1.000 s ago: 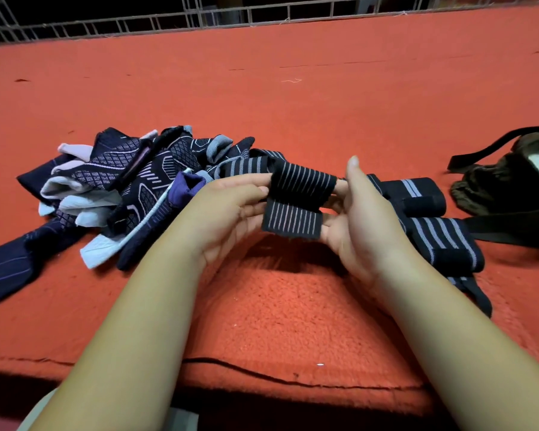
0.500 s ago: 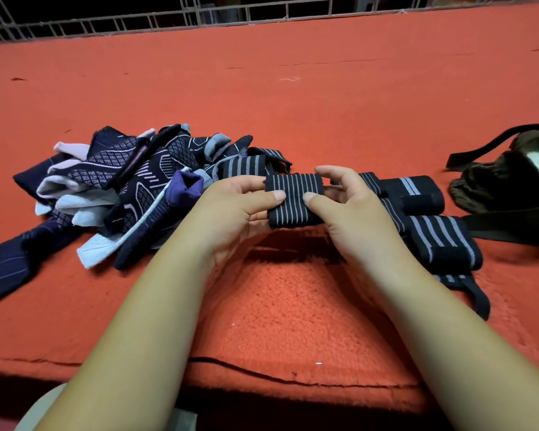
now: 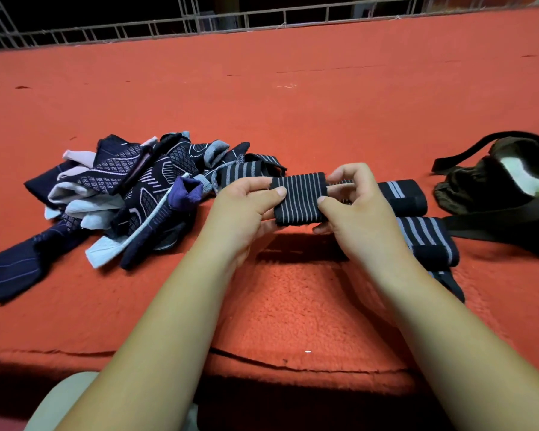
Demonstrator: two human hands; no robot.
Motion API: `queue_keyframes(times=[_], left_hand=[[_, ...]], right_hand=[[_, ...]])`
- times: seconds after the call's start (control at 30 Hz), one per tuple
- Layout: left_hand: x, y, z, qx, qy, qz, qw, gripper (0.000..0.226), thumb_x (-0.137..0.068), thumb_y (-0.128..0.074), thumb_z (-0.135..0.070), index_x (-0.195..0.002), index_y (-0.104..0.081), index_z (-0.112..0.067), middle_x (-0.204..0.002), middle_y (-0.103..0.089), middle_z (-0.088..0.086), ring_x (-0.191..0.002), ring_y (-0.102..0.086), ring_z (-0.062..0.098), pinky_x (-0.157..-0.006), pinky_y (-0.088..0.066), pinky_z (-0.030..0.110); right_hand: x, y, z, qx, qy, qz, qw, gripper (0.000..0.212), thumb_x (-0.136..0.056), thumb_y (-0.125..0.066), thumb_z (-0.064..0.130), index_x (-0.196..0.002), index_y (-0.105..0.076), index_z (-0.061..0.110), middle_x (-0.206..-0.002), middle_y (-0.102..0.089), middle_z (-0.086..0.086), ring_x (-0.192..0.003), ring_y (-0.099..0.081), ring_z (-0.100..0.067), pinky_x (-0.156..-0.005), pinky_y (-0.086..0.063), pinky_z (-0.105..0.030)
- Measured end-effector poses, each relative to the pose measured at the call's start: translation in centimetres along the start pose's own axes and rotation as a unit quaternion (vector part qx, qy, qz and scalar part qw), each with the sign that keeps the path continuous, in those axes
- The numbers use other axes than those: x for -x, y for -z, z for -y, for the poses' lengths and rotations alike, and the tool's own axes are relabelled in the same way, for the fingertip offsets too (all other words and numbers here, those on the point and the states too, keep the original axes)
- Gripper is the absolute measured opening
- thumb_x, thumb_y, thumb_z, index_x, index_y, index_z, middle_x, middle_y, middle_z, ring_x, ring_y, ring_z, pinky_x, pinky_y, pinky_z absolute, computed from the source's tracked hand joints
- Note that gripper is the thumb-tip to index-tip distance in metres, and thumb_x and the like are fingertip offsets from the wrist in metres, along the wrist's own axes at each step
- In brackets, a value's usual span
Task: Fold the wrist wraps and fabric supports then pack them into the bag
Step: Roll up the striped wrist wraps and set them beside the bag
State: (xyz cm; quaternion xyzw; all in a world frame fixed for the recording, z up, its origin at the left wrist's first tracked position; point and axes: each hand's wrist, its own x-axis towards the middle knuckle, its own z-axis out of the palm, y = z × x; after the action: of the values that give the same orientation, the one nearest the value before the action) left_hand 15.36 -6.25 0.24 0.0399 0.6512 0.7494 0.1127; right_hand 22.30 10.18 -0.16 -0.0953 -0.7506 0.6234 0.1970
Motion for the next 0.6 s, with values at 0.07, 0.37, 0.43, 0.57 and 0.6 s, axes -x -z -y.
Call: queue_keyframes(times=[0.07, 0.37, 0.43, 0.57, 0.6], left_hand=[[0.1, -0.8, -0.1, -0.009, 0.004, -0.003, 1.000, 0.030, -0.098, -0.072, -0.003, -0.124, -0.058, 0.002, -0.097, -0.072, 0.013, -0.066, -0.075, 0.013, -0.061, -0.060, 0.028], [-3.3, -5.7, -1.8, -0.059, -0.056, 0.022, 0.996, 0.021, -0.096, -0.065, 0.010, -0.113, -0.070, -0.001, -0.110, -0.072, 0.013, -0.099, -0.074, 0.022, -0.081, -0.065, 0.032], [-4.4, -6.9, -1.7, -0.071, -0.056, 0.023, 0.996, 0.023, -0.095, -0.066, 0.010, -0.112, -0.073, -0.004, -0.111, -0.073, 0.012, -0.101, -0.075, 0.023, -0.088, -0.065, 0.036], [-6.7, -8.3, -0.4, -0.134, -0.042, 0.016, 0.990, 0.025, -0.094, -0.067, 0.006, -0.105, -0.077, -0.014, -0.105, -0.078, 0.006, -0.099, -0.077, 0.023, -0.096, -0.063, 0.045], [-7.1, -8.5, 0.0, -0.151, -0.036, 0.016, 0.988, 0.025, -0.094, -0.067, 0.005, -0.104, -0.077, -0.016, -0.103, -0.078, 0.005, -0.098, -0.077, 0.024, -0.096, -0.063, 0.046]], right_hand=[[-0.1, 0.8, 0.4, 0.025, -0.003, -0.011, 1.000, 0.024, -0.098, -0.060, 0.005, -0.099, -0.062, 0.028, -0.105, -0.072, -0.002, -0.067, -0.077, -0.022, -0.058, -0.058, -0.026], [-4.8, 4.8, 1.8, 0.120, -0.025, -0.069, 0.990, 0.026, -0.096, -0.059, 0.008, -0.104, -0.074, 0.027, -0.105, -0.075, 0.008, -0.066, -0.073, -0.015, -0.058, -0.061, -0.027], [-6.7, 5.3, 1.4, 0.154, -0.035, -0.069, 0.985, 0.025, -0.094, -0.059, 0.009, -0.101, -0.075, 0.028, -0.104, -0.076, 0.004, -0.079, -0.075, -0.019, -0.076, -0.066, -0.041], [-9.2, 5.8, 0.5, 0.252, -0.039, -0.054, 0.966, 0.024, -0.094, -0.061, 0.012, -0.102, -0.077, 0.027, -0.105, -0.079, -0.001, -0.098, -0.073, -0.024, -0.088, -0.057, -0.033], [-9.6, 5.9, 0.1, 0.273, -0.043, -0.046, 0.960, 0.024, -0.094, -0.061, 0.012, -0.103, -0.077, 0.026, -0.106, -0.079, -0.002, -0.101, -0.072, -0.024, -0.087, -0.055, -0.031]])
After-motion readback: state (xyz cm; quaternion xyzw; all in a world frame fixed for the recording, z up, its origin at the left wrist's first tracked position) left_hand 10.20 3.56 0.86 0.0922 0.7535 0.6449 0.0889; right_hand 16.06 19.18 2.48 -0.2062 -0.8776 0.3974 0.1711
